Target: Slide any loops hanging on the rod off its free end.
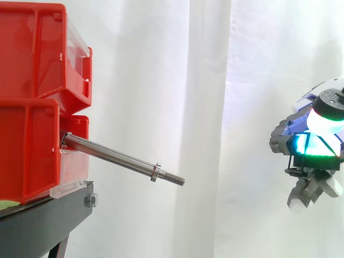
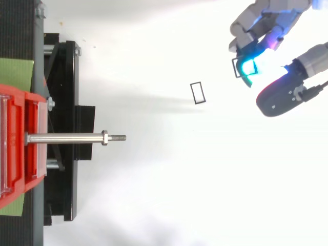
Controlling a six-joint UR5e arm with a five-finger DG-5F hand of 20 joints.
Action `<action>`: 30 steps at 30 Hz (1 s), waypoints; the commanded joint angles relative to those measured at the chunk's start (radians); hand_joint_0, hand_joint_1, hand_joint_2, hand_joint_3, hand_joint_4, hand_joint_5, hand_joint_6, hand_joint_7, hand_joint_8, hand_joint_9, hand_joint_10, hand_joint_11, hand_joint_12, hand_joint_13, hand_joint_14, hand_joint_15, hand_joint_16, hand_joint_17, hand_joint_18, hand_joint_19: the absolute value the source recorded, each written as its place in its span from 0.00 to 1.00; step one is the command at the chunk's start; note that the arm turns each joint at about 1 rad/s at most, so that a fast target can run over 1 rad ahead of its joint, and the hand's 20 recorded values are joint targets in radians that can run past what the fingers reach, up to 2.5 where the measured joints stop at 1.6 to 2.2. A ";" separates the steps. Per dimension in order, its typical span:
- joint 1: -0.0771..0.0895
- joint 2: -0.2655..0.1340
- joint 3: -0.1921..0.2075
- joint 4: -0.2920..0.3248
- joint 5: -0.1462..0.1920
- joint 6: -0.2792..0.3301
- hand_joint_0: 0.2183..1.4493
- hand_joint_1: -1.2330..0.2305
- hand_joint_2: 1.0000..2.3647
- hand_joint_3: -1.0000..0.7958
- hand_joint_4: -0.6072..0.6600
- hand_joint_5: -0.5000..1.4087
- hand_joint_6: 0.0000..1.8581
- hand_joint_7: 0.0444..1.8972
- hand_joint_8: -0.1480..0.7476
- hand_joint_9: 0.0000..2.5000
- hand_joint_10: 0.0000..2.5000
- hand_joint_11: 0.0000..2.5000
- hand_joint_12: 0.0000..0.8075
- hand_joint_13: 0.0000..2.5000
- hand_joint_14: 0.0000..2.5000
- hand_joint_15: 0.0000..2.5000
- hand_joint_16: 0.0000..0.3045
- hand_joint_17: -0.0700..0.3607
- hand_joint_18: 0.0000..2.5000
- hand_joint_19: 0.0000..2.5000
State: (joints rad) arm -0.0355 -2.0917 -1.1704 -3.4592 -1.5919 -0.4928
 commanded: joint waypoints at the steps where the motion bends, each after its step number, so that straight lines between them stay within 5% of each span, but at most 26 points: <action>1: 0.003 0.007 0.000 -0.029 0.040 -0.009 0.29 0.38 0.02 0.42 0.47 0.16 0.46 0.71 0.46 0.38 0.01 0.19 0.31 0.24 0.00 0.00 0.14 0.38 0.20 0.02; 5: 0.003 0.007 -0.037 -0.001 0.050 -0.009 0.29 0.38 0.02 0.43 0.48 0.16 0.46 0.71 0.44 0.34 0.00 0.09 0.31 0.23 0.00 0.00 0.14 0.38 0.20 0.01; 12: 0.009 0.007 -0.098 0.200 0.049 -0.033 0.29 0.38 0.02 0.43 0.48 0.17 0.45 0.72 0.43 0.31 0.00 0.05 0.30 0.22 0.00 0.00 0.13 0.38 0.18 0.01; 18: 0.017 0.009 -0.126 0.255 0.056 -0.099 0.29 0.38 0.02 0.43 0.49 0.17 0.45 0.72 0.43 0.31 0.00 0.05 0.31 0.21 0.00 0.00 0.13 0.37 0.17 0.01; 21: 0.028 0.009 -0.114 0.187 0.087 -0.136 0.29 0.38 0.02 0.42 0.50 0.17 0.45 0.72 0.44 0.33 0.00 0.08 0.31 0.21 0.00 0.00 0.13 0.37 0.17 0.01; 27: 0.055 0.009 -0.018 -0.086 0.234 -0.145 0.29 0.39 0.01 0.42 0.50 0.17 0.45 0.71 0.45 0.34 0.00 0.11 0.32 0.22 0.00 0.00 0.13 0.37 0.17 0.01; 30: 0.062 0.009 0.000 -0.169 0.241 -0.173 0.29 0.39 0.01 0.42 0.50 0.17 0.45 0.71 0.45 0.32 0.00 0.10 0.32 0.22 0.00 0.00 0.13 0.37 0.17 0.01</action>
State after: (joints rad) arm 0.0192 -2.0836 -1.1952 -3.4315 -1.3739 -0.6429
